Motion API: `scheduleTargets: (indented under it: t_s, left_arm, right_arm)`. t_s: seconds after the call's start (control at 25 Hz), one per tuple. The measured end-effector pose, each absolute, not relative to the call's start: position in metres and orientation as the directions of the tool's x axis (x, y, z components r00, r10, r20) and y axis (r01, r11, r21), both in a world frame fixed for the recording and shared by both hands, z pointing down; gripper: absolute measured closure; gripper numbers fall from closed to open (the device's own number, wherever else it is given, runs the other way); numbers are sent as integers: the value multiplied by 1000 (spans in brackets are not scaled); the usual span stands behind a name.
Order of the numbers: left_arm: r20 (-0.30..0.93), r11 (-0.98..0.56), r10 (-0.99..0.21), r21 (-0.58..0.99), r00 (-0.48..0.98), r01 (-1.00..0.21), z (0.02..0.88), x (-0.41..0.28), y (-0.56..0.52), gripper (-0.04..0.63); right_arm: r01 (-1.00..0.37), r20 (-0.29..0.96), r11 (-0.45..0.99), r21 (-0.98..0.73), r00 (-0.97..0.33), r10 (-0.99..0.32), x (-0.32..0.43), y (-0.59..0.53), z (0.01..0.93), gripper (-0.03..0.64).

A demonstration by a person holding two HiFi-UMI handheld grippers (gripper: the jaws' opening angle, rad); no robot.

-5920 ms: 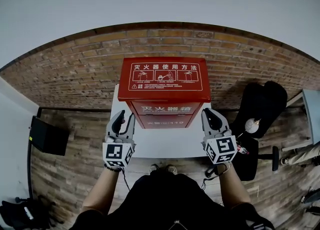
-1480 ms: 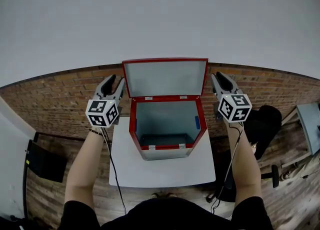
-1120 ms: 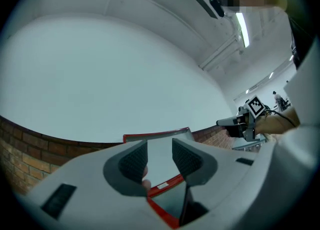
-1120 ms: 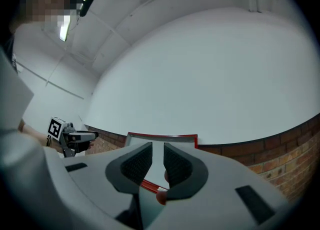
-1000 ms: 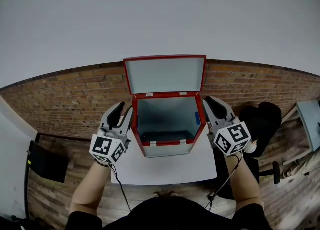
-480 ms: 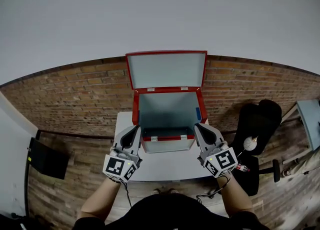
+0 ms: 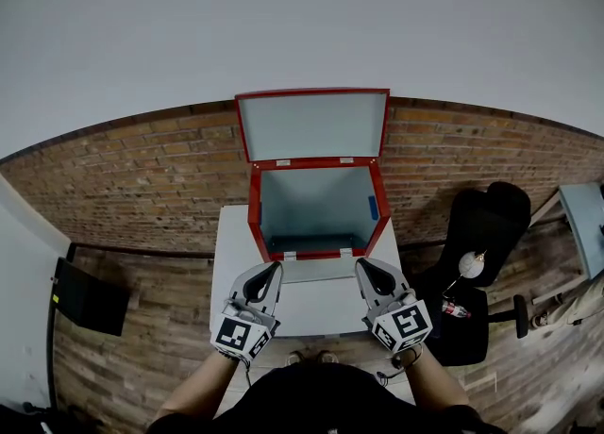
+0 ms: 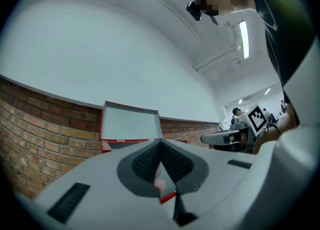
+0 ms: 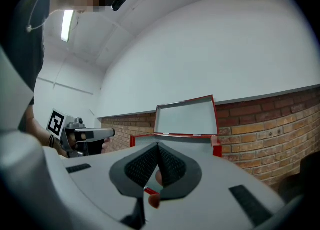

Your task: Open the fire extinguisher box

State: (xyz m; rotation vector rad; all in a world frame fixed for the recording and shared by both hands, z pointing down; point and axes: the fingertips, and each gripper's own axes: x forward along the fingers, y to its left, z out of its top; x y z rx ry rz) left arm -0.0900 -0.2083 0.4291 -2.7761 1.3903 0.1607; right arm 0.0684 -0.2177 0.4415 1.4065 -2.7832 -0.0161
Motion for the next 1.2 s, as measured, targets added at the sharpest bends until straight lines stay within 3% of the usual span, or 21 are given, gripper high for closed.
scheduleTargets:
  t_s: [0.2,1.2]
  left_arm:
    - [-18,-612,-791,36,612,-790,452,-81,-194,546]
    - [-13,-627,-778,91,629,-774,481,-73,-187,546]
  right_arm:
    - [-808,40,590,3,-589,-807,62,-204,467,597]
    - [-794,91,607,27,-602,-793,63,-203,487,598]
